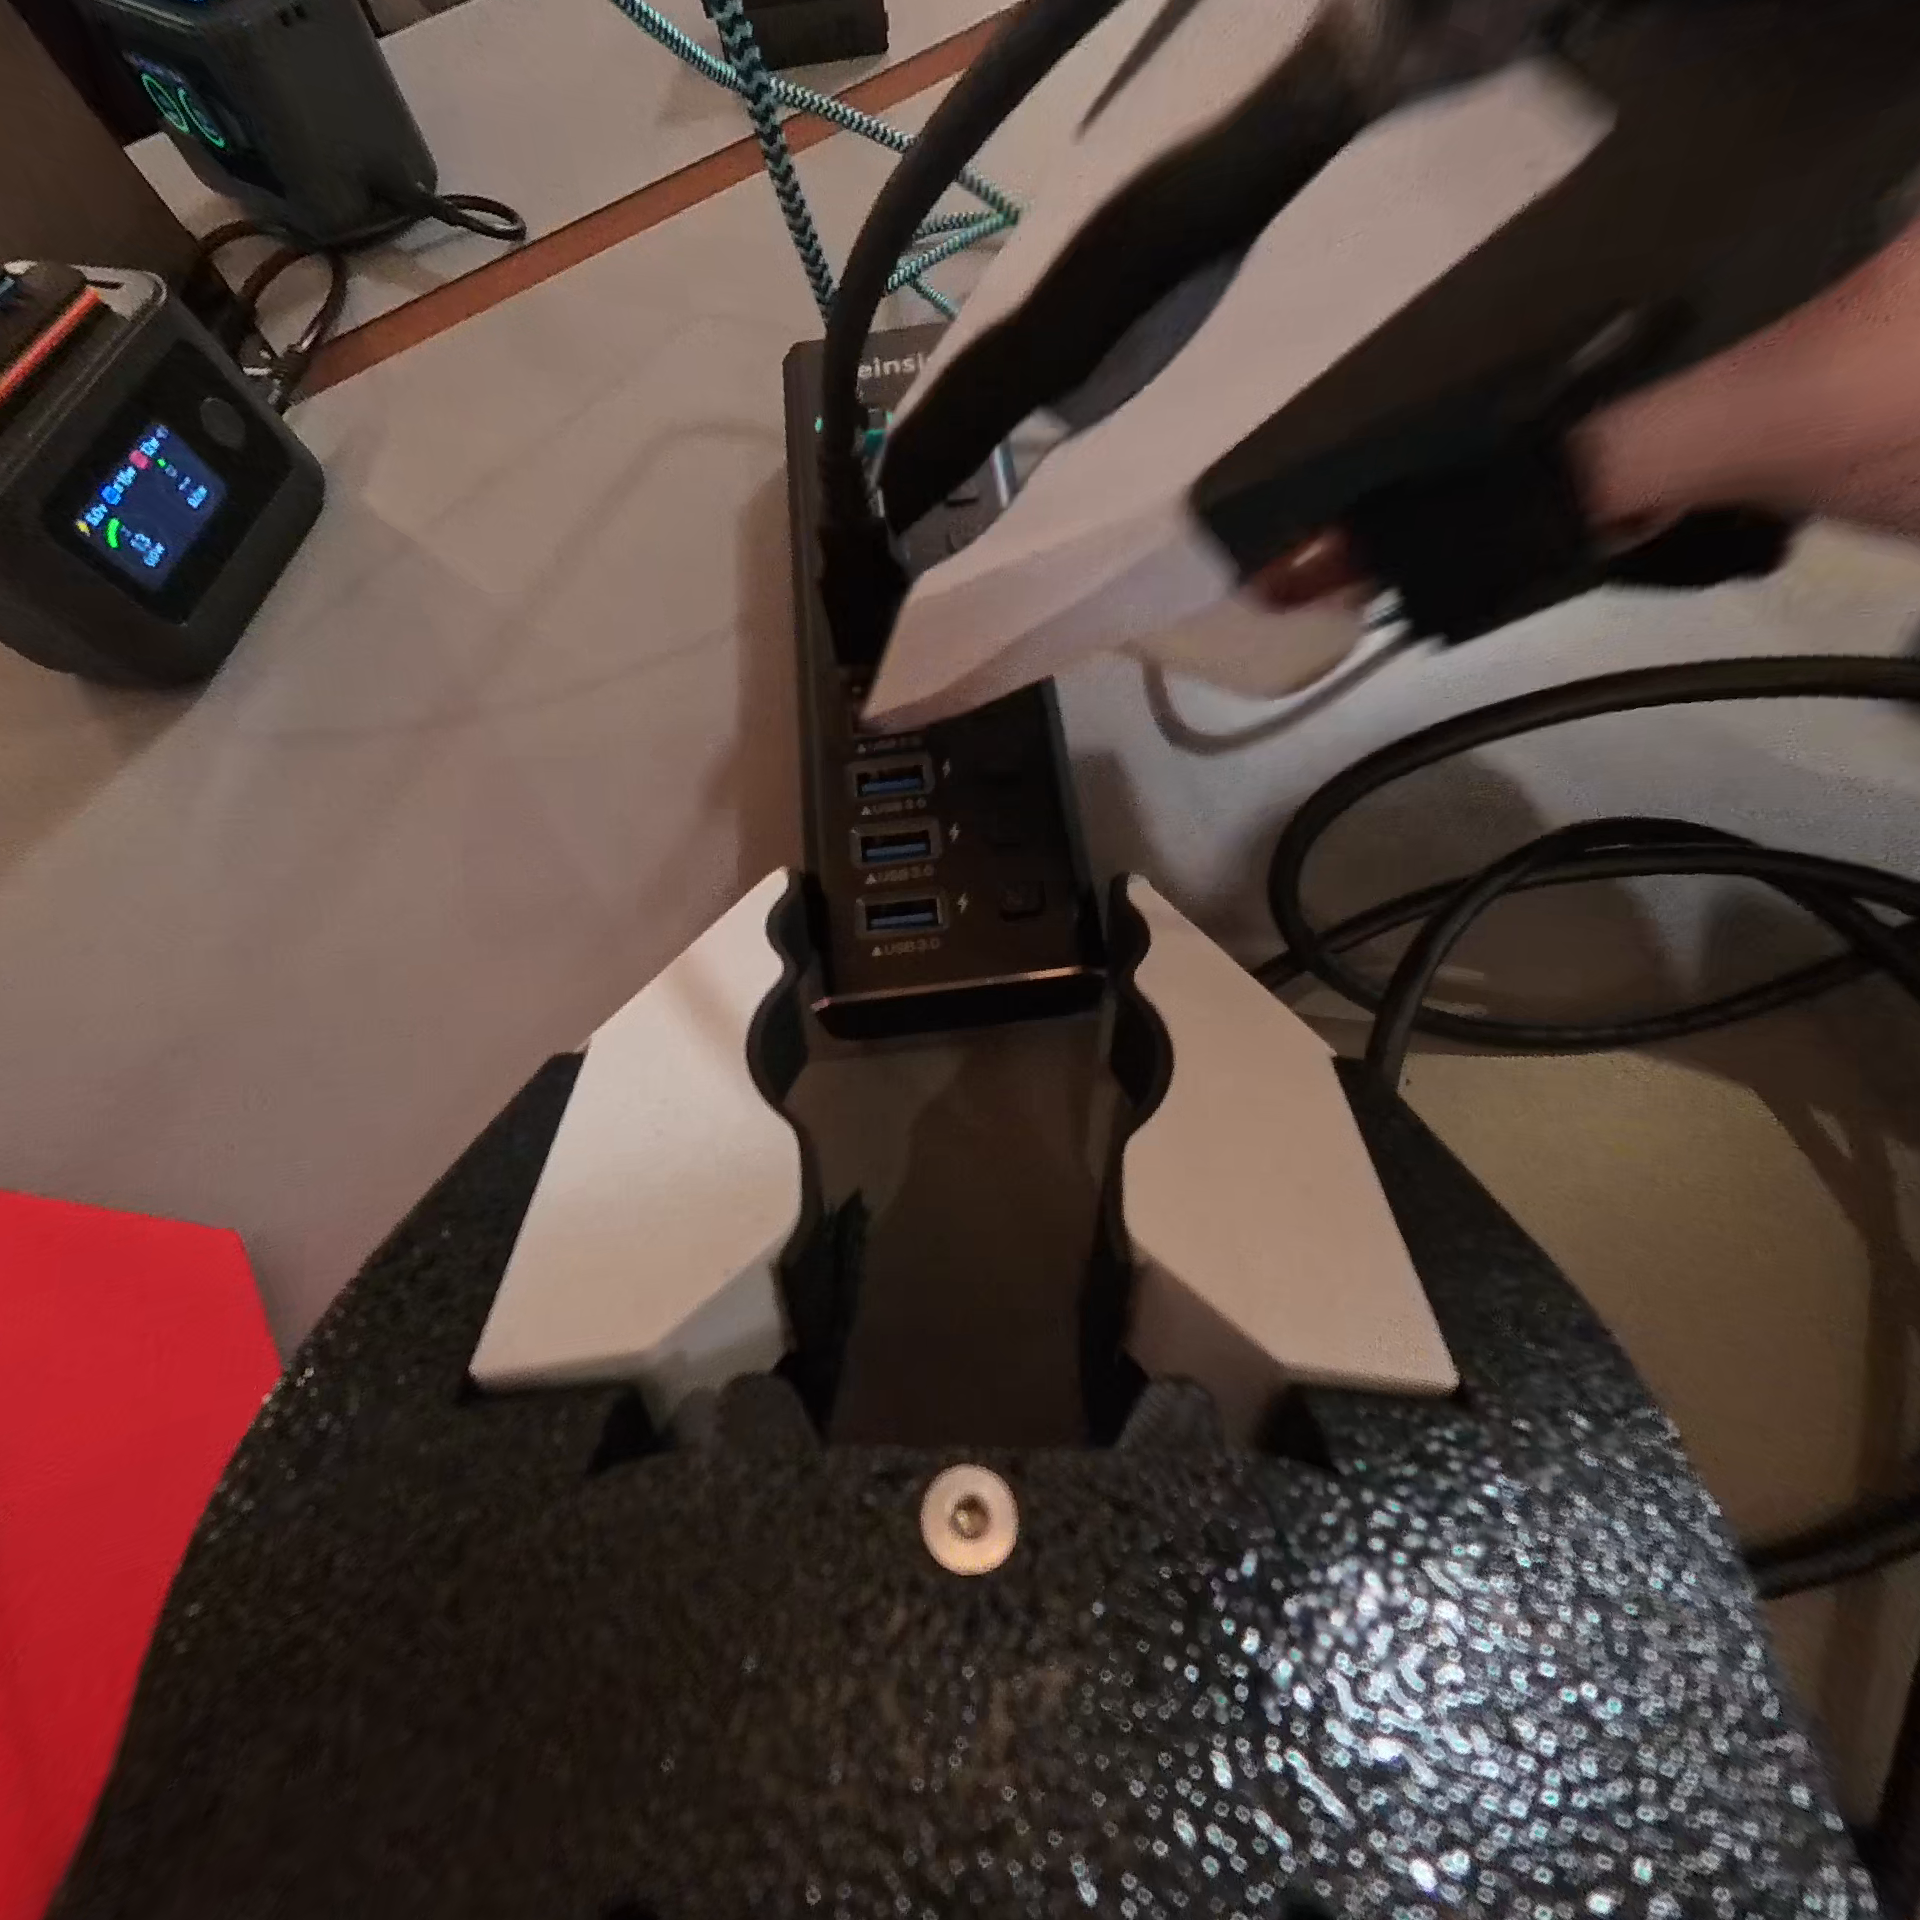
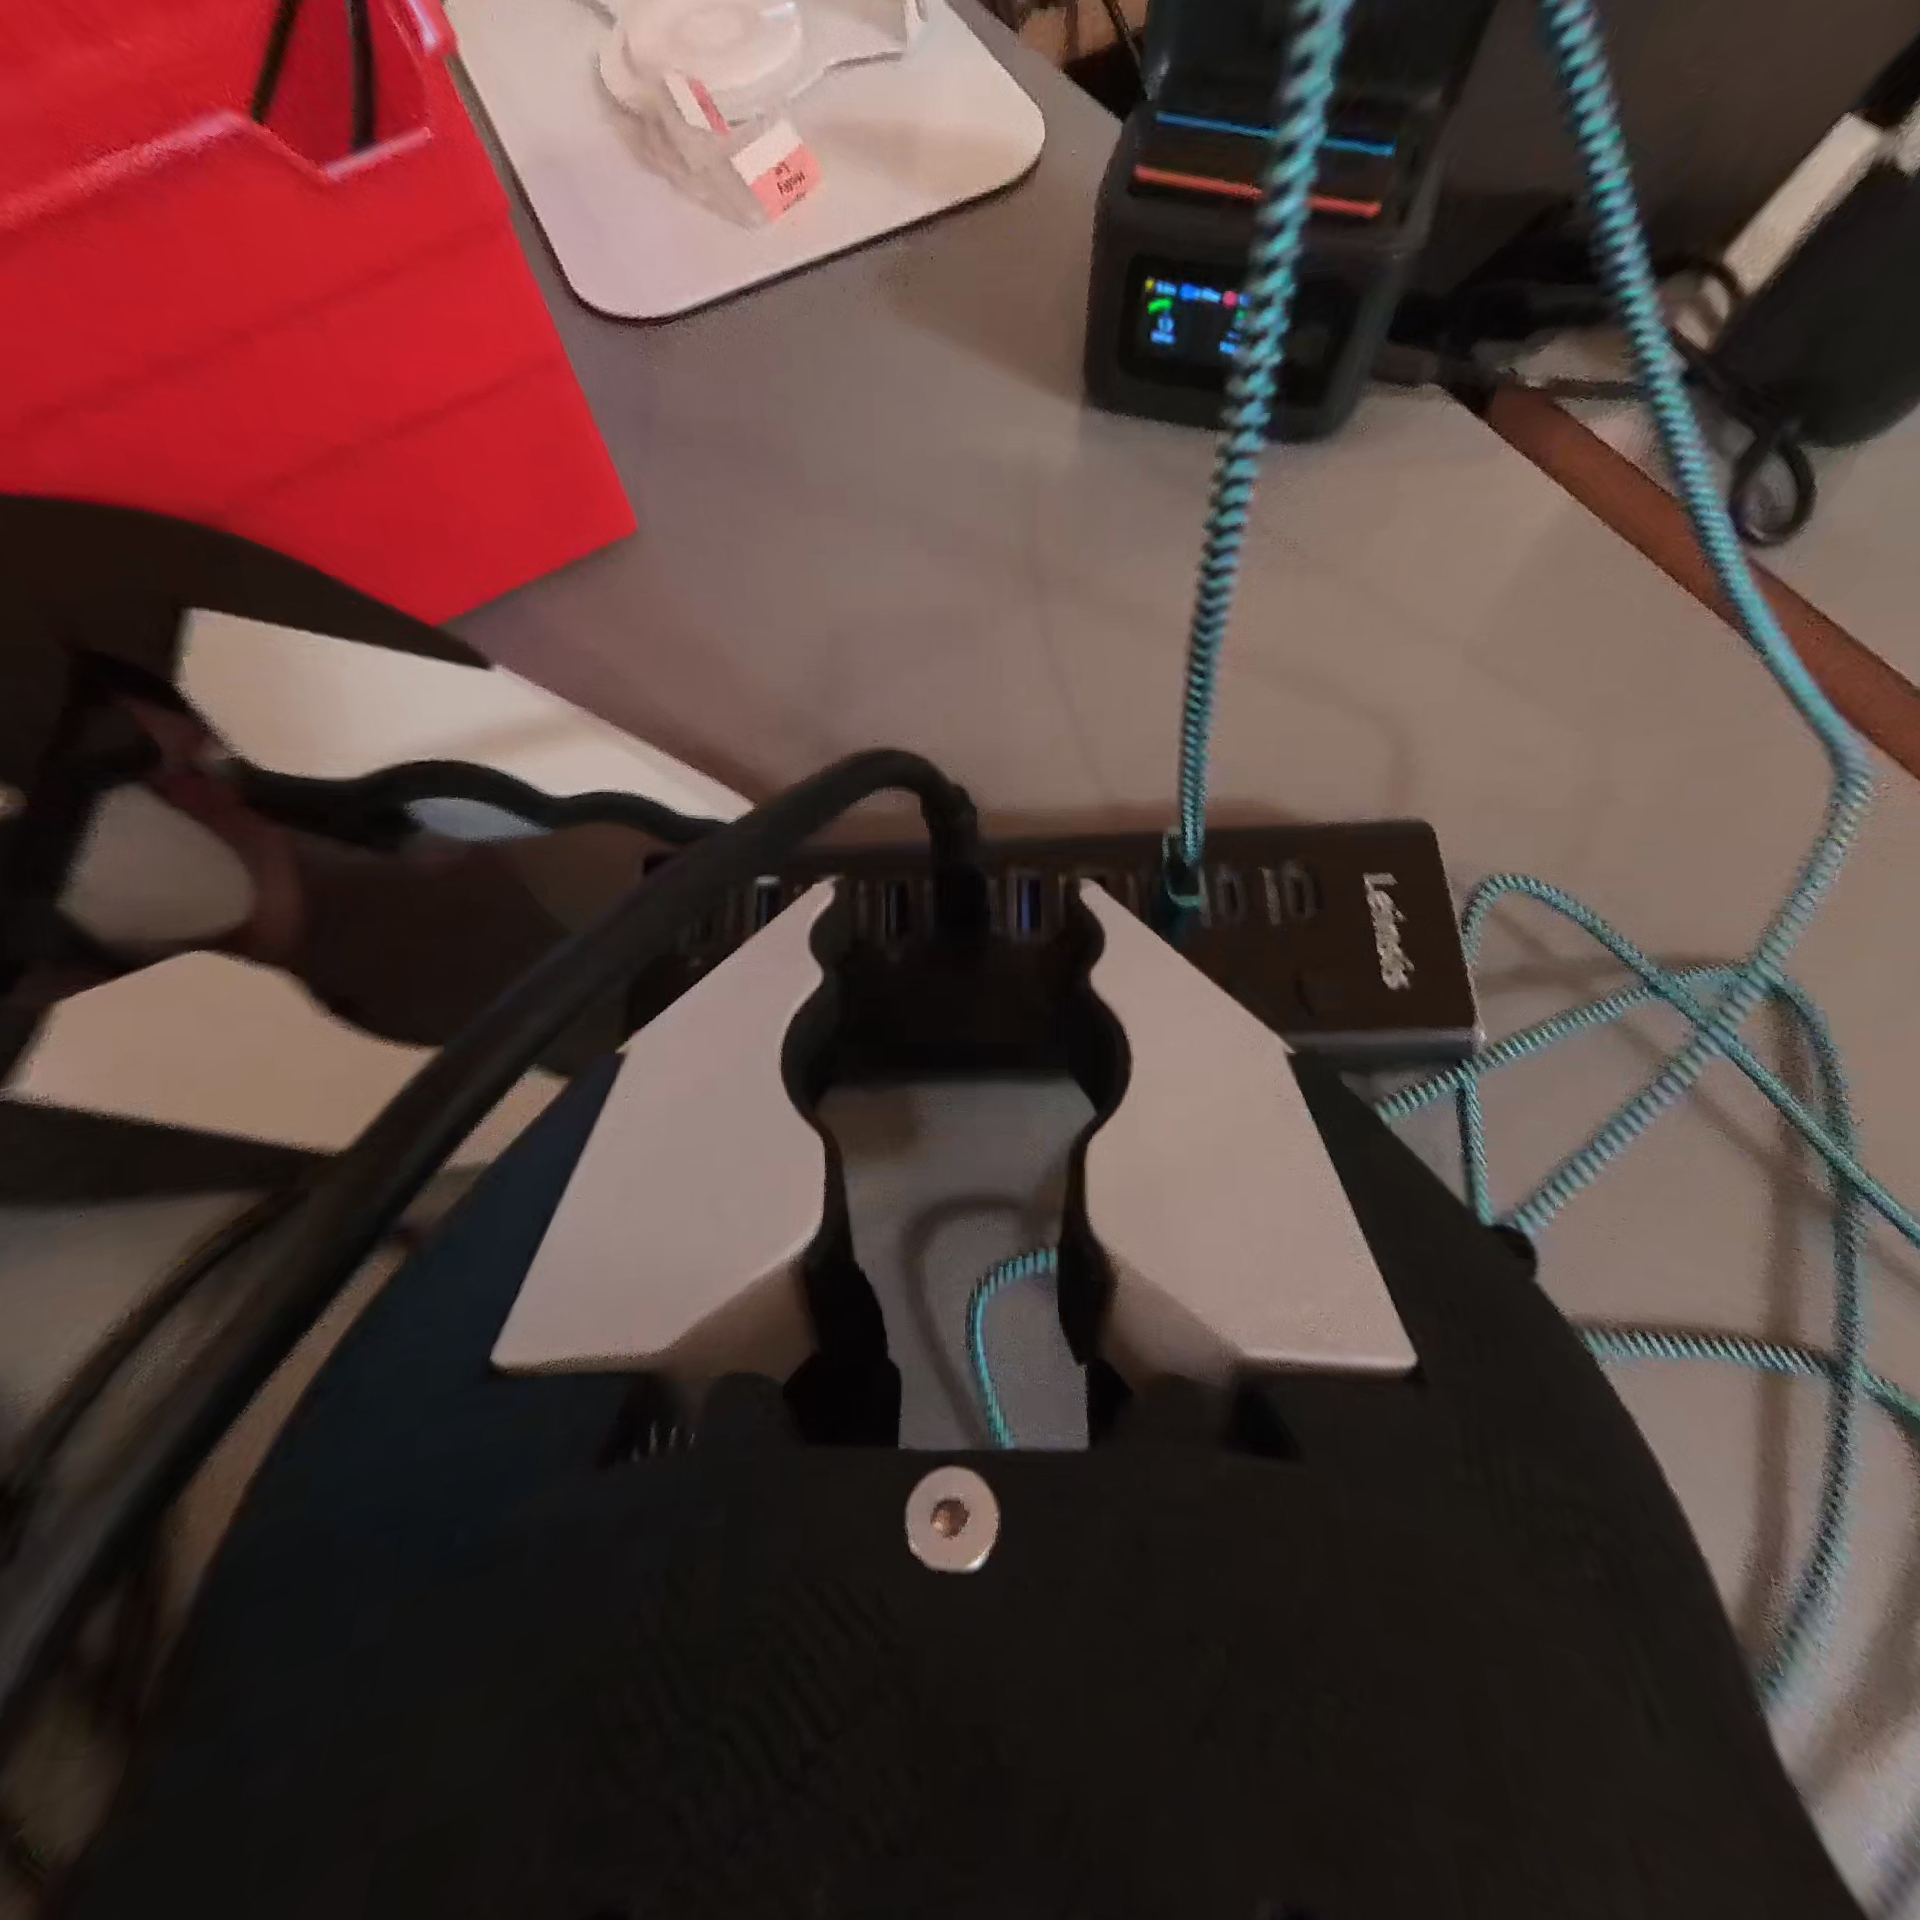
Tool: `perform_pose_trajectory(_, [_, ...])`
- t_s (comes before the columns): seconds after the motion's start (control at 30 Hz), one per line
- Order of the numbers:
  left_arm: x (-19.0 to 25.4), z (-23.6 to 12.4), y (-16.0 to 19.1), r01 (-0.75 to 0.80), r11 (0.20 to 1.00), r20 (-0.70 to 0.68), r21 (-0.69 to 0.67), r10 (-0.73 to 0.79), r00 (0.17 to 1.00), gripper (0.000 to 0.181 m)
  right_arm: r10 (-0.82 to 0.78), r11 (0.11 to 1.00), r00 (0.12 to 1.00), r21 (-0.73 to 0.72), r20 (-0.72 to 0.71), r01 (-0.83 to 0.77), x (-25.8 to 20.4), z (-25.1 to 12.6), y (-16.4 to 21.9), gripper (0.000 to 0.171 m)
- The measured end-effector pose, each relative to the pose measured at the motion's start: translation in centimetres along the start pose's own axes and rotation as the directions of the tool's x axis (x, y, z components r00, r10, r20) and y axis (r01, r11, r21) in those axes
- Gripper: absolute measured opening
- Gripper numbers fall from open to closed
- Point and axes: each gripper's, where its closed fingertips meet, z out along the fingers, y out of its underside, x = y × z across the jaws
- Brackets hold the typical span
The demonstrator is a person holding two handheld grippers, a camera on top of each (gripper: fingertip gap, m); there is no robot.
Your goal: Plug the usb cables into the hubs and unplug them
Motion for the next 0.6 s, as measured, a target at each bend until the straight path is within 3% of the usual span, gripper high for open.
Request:
perform_pose_trajectory(0.13, [0.0, 0.1, 0.1, 0.010, 1.000, -0.019, -0.010, -0.010, 1.000, 0.057, 0.031, 0.999, 0.997, -0.007, -0.075, -0.031, 1.2, -6.9, -1.1, 0.045])
perform_pose_trajectory(0.2, [0.0, 0.1, 0.1, -0.034, 0.999, -0.002, -0.007, 0.034, 0.999, 0.057, 0.016, 0.999, 0.992, 0.041, -0.126, -0.011, 1.9, -10.3, -2.1, 0.045])
perform_pose_trajectory(0.33, [0.5, -0.1, -0.6, -0.284, 0.959, 0.080, 0.003, 0.283, 0.956, 0.056, -0.234, 0.964, 0.963, 0.097, -0.133, 0.248, 0.0, -14.7, -5.6, 0.048])
perform_pose_trajectory(0.4, [0.9, -0.2, -1.0, -0.494, 0.869, 0.175, -0.025, 0.490, 0.854, 0.055, -0.420, 0.906, 0.905, 0.032, -0.075, 0.423, -1.7, -14.5, -6.8, 0.048])
perform_pose_trajectory(0.47, [1.2, -0.5, -1.6, -0.683, 0.726, 0.282, -0.075, 0.673, 0.684, 0.055, -0.542, 0.835, 0.839, -0.084, 0.055, 0.544, -2.9, -12.8, -6.8, 0.049])
perform_pose_trajectory(0.53, [1.6, -0.6, -2.0, -0.782, 0.611, 0.335, -0.118, 0.766, 0.548, 0.055, -0.623, 0.722, 0.753, -0.214, 0.213, 0.658, -3.1, -10.9, -5.7, 0.050])
perform_pose_trajectory(0.6, [1.9, -0.7, -2.2, -0.829, 0.546, 0.354, -0.123, 0.804, 0.477, 0.055, -0.622, 0.621, 0.694, -0.311, 0.363, 0.720, -2.8, -9.2, -4.3, 0.050])
